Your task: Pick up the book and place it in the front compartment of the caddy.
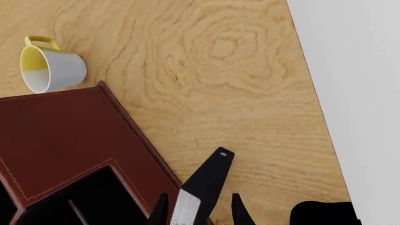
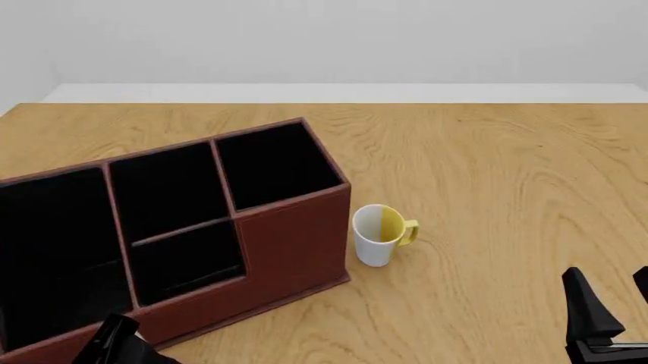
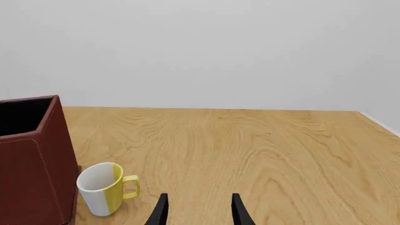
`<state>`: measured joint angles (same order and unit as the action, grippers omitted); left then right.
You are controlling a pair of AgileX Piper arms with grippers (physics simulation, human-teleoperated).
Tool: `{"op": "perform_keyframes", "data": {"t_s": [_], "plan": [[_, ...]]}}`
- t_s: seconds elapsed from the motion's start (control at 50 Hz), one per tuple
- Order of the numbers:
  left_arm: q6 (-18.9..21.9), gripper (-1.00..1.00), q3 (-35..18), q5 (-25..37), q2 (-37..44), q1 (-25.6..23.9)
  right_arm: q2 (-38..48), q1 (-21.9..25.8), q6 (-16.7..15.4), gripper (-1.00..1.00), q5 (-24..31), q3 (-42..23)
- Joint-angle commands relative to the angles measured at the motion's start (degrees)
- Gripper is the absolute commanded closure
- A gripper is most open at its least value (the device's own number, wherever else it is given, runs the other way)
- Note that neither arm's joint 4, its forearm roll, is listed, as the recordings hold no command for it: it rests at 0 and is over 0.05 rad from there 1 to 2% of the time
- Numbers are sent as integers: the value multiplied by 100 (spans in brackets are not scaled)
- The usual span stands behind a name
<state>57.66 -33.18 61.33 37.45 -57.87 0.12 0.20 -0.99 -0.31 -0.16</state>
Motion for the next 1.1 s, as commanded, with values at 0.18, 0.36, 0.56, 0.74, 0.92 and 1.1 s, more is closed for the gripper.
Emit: {"op": "perform_keyframes", "data": {"t_s": [0.18, 0.36, 0.56, 0.74, 0.92, 1.1], "plan": [[294, -100, 149, -87, -15, 461, 1, 0, -2, -100, -6, 4], [356, -100, 201, -93, -40, 597, 1, 0, 1, -100, -5, 4], [475, -100, 237, -157, -45, 793, 2, 1, 1, -100, -5, 4], [494, -100, 298, -267, -7, 863, 1, 1, -1, -100, -6, 4], [619, -100, 441, -452, 67, 1026, 1, 0, 2, -100, -5, 4], [614, -100, 576, -641, 166, 1075, 2, 1, -1, -100, -5, 4]]}}
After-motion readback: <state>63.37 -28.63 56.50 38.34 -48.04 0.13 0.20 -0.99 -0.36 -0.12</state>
